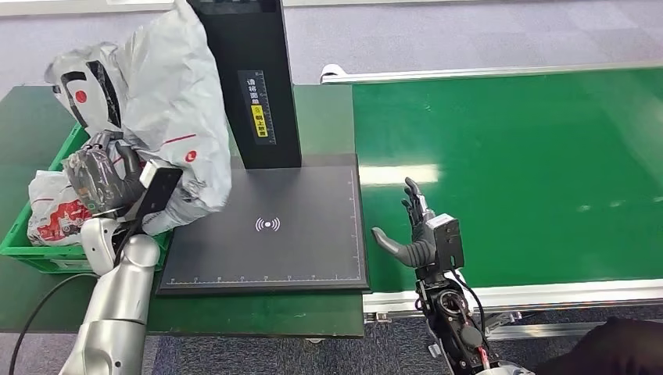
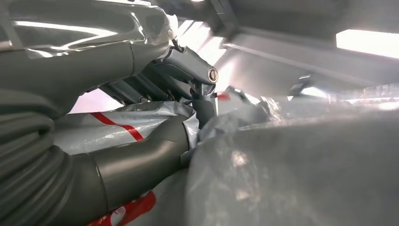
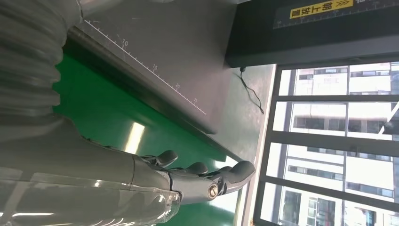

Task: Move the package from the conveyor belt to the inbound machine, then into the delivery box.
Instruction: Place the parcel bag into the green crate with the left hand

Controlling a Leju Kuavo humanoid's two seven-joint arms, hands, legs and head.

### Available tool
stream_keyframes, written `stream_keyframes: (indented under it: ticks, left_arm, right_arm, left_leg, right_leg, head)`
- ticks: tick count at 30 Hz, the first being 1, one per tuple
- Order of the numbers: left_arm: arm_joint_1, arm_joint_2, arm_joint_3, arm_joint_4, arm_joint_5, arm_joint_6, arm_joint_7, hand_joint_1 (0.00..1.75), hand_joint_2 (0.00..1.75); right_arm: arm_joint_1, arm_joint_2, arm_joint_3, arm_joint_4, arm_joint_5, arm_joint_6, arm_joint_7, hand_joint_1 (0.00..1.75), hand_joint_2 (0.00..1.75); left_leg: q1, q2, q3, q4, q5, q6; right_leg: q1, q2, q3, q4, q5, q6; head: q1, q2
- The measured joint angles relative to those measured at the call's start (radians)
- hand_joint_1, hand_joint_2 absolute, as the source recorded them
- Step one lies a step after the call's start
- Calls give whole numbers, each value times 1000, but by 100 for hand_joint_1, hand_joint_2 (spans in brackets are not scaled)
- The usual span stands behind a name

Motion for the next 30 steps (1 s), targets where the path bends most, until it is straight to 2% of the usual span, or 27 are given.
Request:
stream_keyframes:
  ticks: [4,9,17,18,19,21,22,23,25,28,30]
  left_arm:
    - [-52,32,128,89,-82,0,23,175,175]
    - [-82,43,320,111,-116,0,-29,174,175]
    - [-117,34,519,140,-142,0,-127,173,175]
    - [-124,32,550,144,-144,0,-139,167,175]
    - [-129,30,579,148,-145,0,-150,136,175]
    - [-136,28,623,162,-142,0,-162,50,175]
    - [-139,30,632,179,-134,0,-160,12,175]
    - [-143,33,630,200,-120,-3,-150,0,175]
    - [-149,42,583,255,-57,-38,-123,0,175]
    - [-149,51,437,298,122,-165,-101,0,175]
    - [-145,55,331,302,238,-173,-103,0,175]
  right_arm:
    - [-2,7,2,7,16,21,-2,0,175]
    - [-3,15,4,16,26,27,-2,0,175]
    - [-3,25,7,19,56,34,-1,0,175]
    - [-3,27,6,19,64,36,0,0,175]
    - [-3,28,6,19,71,39,1,0,175]
    - [-2,29,6,17,82,42,1,0,175]
    - [-1,29,4,15,86,43,2,0,175]
    - [1,28,2,11,90,42,4,0,175]
    - [7,27,-6,-3,95,43,11,0,175]
    - [13,20,-24,-25,109,61,18,0,175]
    - [14,16,-30,-33,128,76,18,0,175]
  left_leg:
    - [1,0,0,0,0,0]
    - [1,0,0,0,0,0]
    - [1,0,-1,0,0,0]
    - [1,0,0,0,0,0]
    - [1,0,0,0,0,0]
    - [1,0,0,0,0,0]
    - [1,0,0,0,0,0]
    - [1,-1,0,0,0,0]
    - [1,-1,0,0,0,0]
    - [0,-2,-1,0,0,0]
    - [0,-2,0,0,0,0]
  right_leg:
    - [1,0,0,0,0,0]
    - [1,0,-1,0,0,0]
    - [0,0,-1,0,0,0]
    - [0,0,-1,0,0,0]
    - [0,0,-1,0,0,0]
    - [1,0,-1,0,0,0]
    - [1,0,-2,0,0,0]
    - [1,0,-2,0,0,0]
    - [0,-1,-2,0,0,0]
    - [0,-1,0,0,0,0]
    - [0,-1,1,0,0,0]
  head:
    - [0,0]
    - [0,0]
    - [0,0]
    - [0,0]
    - [0,0]
    - [0,0]
    - [0,0]
    - [0,0]
    - [0,0]
    - [0,0]
    - [0,0]
